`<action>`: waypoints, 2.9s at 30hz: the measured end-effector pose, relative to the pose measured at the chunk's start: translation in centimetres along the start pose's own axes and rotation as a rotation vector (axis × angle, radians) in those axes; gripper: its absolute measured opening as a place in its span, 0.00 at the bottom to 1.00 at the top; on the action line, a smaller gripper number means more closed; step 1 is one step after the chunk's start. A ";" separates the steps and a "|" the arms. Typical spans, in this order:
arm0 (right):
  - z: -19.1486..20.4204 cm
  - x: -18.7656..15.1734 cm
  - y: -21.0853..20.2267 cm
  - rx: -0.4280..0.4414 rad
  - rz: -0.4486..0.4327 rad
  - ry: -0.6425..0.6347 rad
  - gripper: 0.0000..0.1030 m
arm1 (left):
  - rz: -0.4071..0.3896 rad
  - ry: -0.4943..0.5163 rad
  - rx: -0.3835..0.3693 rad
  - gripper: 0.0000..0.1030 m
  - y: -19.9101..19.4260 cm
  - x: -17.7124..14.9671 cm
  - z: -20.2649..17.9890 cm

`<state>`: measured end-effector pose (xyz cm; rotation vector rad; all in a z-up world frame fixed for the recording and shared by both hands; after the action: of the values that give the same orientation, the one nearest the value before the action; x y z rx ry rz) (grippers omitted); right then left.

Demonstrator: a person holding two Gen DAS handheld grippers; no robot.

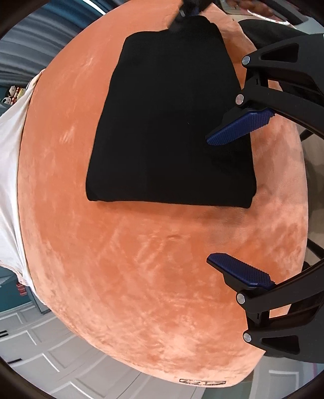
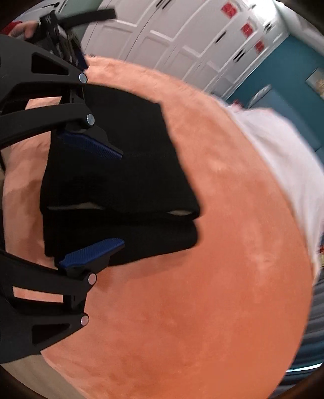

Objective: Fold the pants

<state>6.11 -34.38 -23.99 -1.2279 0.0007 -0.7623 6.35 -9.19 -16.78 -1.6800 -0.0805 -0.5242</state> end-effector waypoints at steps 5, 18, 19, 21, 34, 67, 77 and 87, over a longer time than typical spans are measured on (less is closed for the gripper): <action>2.9 0.2 -0.5 -0.021 0.029 -0.181 0.14 | 0.018 -0.021 -0.023 0.83 0.3 0.2 -0.7; -2.7 0.9 -1.6 -0.025 -0.004 -0.045 0.34 | 0.038 -0.001 -0.032 0.83 1.0 0.2 -1.5; -2.6 1.2 -2.6 -0.046 -0.030 -0.035 0.39 | 0.008 -0.033 -0.043 0.83 0.5 0.5 -0.8; -2.8 1.5 -3.6 -0.076 -0.071 -0.045 0.67 | -0.027 -0.116 -0.092 0.84 0.0 1.0 0.9; 1.0 1.4 -2.0 0.125 0.024 0.043 0.31 | 0.112 -0.234 -0.507 0.29 3.1 2.7 1.6; 21.1 -0.3 5.0 -0.156 -0.015 -0.453 0.01 | -0.051 -0.034 0.124 0.59 -0.9 -0.9 7.9; 16.6 -3.9 0.3 -0.151 -0.012 -0.315 0.04 | -0.049 -0.029 0.109 0.59 -1.7 -1.0 7.9; 12.4 -6.2 -0.2 -0.131 0.031 -0.206 0.44 | -0.039 -0.042 0.105 0.60 -2.3 -2.5 7.9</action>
<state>6.16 -20.75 -21.69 -1.4238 -0.1003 -0.6139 5.66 -0.68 -16.24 -1.5898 -0.1683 -0.5059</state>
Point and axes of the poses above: each gripper's, at about its wrist camera, not at the fingertips, and y roughly the way its jaws point, z to its left, x to its top, the point moved 3 cm from there along y, roughly the way its jaws point, and after that the axes turned 8 degrees about -x, right-handed, at the moved point
